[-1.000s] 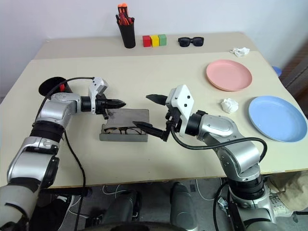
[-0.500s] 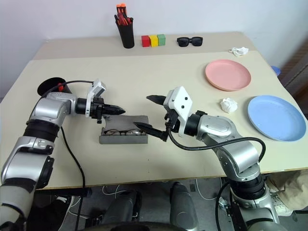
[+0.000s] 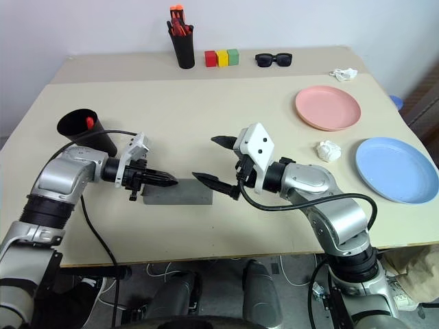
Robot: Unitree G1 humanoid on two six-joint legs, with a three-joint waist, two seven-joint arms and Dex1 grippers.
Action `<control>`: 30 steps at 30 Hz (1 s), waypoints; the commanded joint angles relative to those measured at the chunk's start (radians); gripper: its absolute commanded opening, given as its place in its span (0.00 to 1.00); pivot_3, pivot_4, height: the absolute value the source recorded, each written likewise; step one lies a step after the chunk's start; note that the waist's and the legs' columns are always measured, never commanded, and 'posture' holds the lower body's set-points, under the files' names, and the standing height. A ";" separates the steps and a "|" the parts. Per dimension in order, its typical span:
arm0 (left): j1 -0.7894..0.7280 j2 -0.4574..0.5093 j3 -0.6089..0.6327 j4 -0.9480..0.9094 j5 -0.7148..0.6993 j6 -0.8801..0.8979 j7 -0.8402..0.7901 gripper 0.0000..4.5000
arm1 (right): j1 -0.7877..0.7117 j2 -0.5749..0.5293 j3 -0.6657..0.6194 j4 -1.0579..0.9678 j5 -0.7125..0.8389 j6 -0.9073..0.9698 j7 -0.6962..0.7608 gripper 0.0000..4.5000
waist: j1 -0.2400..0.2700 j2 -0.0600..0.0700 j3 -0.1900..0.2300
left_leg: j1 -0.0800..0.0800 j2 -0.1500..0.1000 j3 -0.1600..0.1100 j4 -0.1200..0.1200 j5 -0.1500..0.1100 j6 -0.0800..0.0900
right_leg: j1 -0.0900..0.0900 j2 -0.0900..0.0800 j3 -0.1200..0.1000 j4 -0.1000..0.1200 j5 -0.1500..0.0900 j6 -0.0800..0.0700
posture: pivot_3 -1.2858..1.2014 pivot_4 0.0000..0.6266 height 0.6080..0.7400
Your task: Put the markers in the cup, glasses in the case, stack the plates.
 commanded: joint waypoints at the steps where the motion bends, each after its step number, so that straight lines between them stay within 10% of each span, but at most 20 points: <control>1: 0.006 0.021 0.034 -0.051 -0.034 0.001 0.004 0.02 | -0.023 -0.002 -0.002 -0.006 -0.008 -0.033 -0.001 1.00 | 0.000 0.000 0.000 | 0.000 0.000 0.000 0.000 0.000 0.000 | 0.000 0.000 0.000 0.000 0.000 0.000 | 0.52 0.24 1.00; 6: -0.067 -0.054 0.132 0.020 -0.106 -0.020 0.080 0.02 | -0.027 0.000 -0.005 0.010 -0.022 -0.047 -0.009 1.00 | 0.006 0.000 0.000 | 0.000 0.000 0.000 0.000 0.000 0.000 | 0.000 0.000 0.000 0.000 0.000 0.000 | 0.52 0.24 1.00; 9: -0.161 -0.107 0.224 0.080 -0.181 -0.043 0.107 0.19 | -0.056 -0.003 -0.057 0.094 -0.109 -0.115 -0.086 1.00 | 0.019 -0.001 0.000 | 0.000 0.000 0.000 0.002 0.000 0.000 | 0.000 0.000 0.000 0.000 0.000 0.000 | 0.52 0.24 1.00; 16: -0.168 -0.112 0.232 0.028 -0.295 0.021 0.017 0.96 | -0.040 -0.178 -0.267 0.353 -0.239 -0.127 -0.196 1.00 | 0.024 0.000 0.000 | 0.000 -0.001 0.001 0.001 0.000 0.000 | 0.001 -0.001 0.000 -0.001 0.000 0.000 | 0.52 0.24 1.00; 30: -0.151 -0.174 0.201 0.015 -0.245 -0.227 0.014 0.99 | 0.217 -0.331 -0.503 0.543 -0.316 0.043 -0.286 1.00 | 0.017 0.000 0.000 | 0.002 0.000 0.003 0.001 0.000 0.001 | 0.003 0.000 0.001 -0.002 0.000 0.000 | 0.52 0.24 1.00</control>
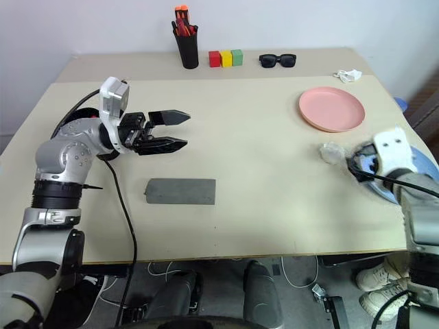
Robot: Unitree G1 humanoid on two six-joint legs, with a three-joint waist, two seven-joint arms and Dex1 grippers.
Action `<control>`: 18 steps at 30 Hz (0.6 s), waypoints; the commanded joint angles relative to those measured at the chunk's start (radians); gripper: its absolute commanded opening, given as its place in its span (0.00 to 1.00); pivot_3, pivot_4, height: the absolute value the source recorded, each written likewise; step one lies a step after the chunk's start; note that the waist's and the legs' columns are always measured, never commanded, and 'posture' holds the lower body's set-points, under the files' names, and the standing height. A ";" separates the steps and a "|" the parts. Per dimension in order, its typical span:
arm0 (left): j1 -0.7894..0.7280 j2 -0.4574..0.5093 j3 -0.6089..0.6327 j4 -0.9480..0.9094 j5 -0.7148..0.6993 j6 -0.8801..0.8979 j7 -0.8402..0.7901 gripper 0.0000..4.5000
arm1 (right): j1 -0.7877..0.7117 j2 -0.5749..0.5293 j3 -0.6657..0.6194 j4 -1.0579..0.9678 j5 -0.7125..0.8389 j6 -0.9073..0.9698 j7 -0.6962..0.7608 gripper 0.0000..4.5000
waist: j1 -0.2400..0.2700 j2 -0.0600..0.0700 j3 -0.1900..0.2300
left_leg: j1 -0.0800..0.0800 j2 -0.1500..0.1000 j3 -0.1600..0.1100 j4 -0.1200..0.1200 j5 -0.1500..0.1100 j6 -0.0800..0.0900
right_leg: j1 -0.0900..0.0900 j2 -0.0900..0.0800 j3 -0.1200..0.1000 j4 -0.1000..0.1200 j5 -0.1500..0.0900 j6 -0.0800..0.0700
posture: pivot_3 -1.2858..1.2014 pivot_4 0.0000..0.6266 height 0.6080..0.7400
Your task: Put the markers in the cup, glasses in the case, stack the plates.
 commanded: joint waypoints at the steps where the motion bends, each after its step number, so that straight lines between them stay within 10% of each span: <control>1: -0.002 -0.013 -0.003 -0.011 0.013 -0.062 0.006 0.99 | -0.011 0.005 -0.027 0.005 0.011 0.036 -0.009 1.00 | -0.002 0.000 0.000 | 0.000 0.000 0.000 0.000 0.000 0.000 | 0.000 0.000 0.000 0.000 0.000 0.000 | 0.52 0.24 1.00; 7: -0.011 -0.002 -0.001 -0.006 0.011 -0.070 0.016 1.00 | -0.037 0.020 -0.045 0.138 0.033 0.077 -0.023 0.73 | 0.003 0.000 0.000 | 0.000 0.000 0.000 0.000 0.000 0.000 | 0.001 0.000 0.000 -0.001 0.000 0.000 | 0.52 0.24 1.00; 13: 0.000 0.007 0.005 -0.011 0.013 -0.081 0.033 1.00 | -0.071 0.009 -0.011 0.179 0.003 0.035 -0.032 0.04 | 0.002 0.001 0.000 | 0.001 0.000 -0.001 0.001 0.000 0.000 | 0.002 0.000 0.000 -0.001 0.000 0.000 | 0.52 0.24 1.00; 18: 0.003 -0.003 0.013 -0.009 0.009 -0.092 0.058 1.00 | -0.155 -0.029 0.036 0.232 -0.074 -0.144 -0.061 0.02 | 0.000 0.000 0.000 | 0.001 0.000 -0.001 0.001 0.000 0.000 | 0.002 0.000 0.000 -0.001 0.000 0.001 | 0.52 0.24 1.00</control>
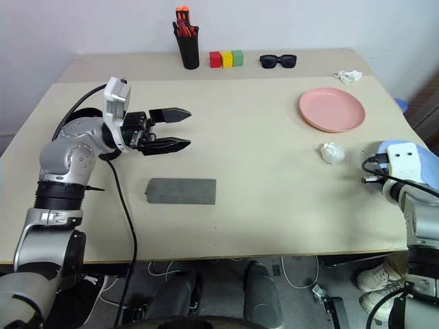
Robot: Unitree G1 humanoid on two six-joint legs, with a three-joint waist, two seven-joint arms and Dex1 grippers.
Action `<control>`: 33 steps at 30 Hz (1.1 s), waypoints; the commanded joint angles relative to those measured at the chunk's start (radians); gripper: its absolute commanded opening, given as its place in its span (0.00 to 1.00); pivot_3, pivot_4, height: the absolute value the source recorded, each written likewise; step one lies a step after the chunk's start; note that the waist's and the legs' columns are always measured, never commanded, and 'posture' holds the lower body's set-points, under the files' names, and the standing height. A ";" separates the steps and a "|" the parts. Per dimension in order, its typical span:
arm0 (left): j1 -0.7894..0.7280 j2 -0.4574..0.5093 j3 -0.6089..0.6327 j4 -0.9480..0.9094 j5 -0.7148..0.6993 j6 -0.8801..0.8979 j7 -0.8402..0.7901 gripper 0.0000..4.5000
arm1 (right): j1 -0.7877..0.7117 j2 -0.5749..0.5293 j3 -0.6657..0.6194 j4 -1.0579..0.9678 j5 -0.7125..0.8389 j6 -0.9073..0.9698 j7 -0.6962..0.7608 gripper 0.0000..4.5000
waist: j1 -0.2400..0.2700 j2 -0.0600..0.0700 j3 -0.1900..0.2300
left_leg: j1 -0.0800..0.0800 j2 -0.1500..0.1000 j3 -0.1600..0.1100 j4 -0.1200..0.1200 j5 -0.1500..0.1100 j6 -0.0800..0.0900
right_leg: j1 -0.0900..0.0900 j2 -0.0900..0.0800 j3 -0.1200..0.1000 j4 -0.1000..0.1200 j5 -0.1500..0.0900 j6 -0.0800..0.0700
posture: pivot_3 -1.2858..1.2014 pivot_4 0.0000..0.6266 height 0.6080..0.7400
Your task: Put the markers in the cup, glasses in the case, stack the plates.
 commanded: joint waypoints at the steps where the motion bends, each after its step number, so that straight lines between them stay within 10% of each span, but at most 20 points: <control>1: 0.000 -0.001 0.031 -0.013 -0.009 -0.029 0.019 1.00 | -0.092 -0.040 0.025 0.049 -0.052 -0.166 -0.019 0.02 | -0.003 0.000 0.000 | 0.000 0.000 0.000 0.000 0.000 0.000 | 0.000 0.000 0.000 0.000 0.000 0.000 | 0.52 0.24 1.00; 14: 0.003 -0.062 0.049 0.005 0.011 -0.119 0.129 1.00 | -0.757 0.178 0.362 0.849 -0.274 -0.781 -0.012 0.02 | -0.031 0.001 0.000 | -0.001 0.000 0.000 -0.002 0.000 -0.001 | -0.002 0.000 0.000 -0.001 0.000 0.000 | 0.52 0.24 1.00; 22: 0.076 -0.029 0.084 -0.107 -0.020 -0.070 0.193 1.00 | -0.860 0.217 0.402 1.082 -0.331 -0.833 -0.020 0.02 | -0.030 0.001 0.000 | -0.004 -0.001 -0.001 -0.003 0.004 -0.007 | -0.004 -0.001 0.000 0.000 0.000 0.000 | 0.52 0.24 1.00; 33: 0.095 -0.032 0.080 -0.130 -0.031 -0.060 0.212 1.00 | -0.877 0.213 0.357 1.083 -0.311 -0.878 -0.002 0.99 | -0.045 0.001 0.000 | -0.002 -0.001 -0.001 -0.003 0.003 -0.006 | -0.005 0.000 0.000 0.001 0.000 0.000 | 0.52 0.24 1.00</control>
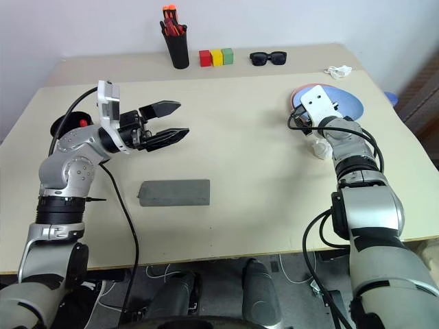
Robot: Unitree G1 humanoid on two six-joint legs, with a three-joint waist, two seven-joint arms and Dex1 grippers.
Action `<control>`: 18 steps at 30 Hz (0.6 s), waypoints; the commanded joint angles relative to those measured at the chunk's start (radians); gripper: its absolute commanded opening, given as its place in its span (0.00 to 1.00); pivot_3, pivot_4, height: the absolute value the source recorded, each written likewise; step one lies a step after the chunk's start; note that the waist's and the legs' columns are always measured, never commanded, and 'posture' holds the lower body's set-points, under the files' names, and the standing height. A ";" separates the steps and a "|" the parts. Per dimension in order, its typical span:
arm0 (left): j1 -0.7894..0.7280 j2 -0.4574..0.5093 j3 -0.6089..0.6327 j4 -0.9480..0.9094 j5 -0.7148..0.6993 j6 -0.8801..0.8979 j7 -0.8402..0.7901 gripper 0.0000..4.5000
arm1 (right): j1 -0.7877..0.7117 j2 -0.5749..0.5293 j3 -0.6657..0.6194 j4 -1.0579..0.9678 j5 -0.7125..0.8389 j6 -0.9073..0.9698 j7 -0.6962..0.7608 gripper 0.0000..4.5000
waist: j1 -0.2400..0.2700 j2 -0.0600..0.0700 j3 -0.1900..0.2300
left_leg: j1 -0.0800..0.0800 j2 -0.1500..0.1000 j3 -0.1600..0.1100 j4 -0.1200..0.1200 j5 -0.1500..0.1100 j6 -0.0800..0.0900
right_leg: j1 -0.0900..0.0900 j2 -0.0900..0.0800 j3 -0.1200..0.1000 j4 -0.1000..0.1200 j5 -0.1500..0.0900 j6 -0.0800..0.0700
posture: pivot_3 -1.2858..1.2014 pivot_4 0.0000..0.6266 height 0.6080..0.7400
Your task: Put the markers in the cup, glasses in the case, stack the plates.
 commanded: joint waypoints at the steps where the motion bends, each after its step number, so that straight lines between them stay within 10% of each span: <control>1: -0.016 0.005 0.011 -0.017 -0.011 -0.013 -0.001 1.00 | -0.036 -0.026 -0.056 -0.030 0.050 -0.021 0.014 0.99 | 0.000 0.000 0.000 | 0.000 0.000 0.000 0.000 0.000 0.000 | 0.000 0.000 0.000 0.000 0.000 0.000 | 0.52 0.24 1.00; 9: 0.003 0.024 0.022 -0.027 -0.028 0.007 -0.023 1.00 | 0.105 -0.073 -0.270 -0.290 0.322 0.171 0.258 0.99 | 0.003 0.000 0.000 | 0.000 0.000 0.000 0.000 -0.002 0.003 | 0.001 0.000 0.000 0.000 0.000 0.000 | 0.52 0.24 1.00; 18: -0.015 0.004 0.019 0.014 -0.033 -0.018 -0.043 1.00 | 0.509 -0.082 -0.364 -0.859 0.454 0.539 0.204 0.99 | 0.018 0.000 0.000 | 0.000 0.000 0.000 0.002 -0.002 0.004 | 0.001 0.000 0.000 0.001 0.000 0.000 | 0.52 0.24 1.00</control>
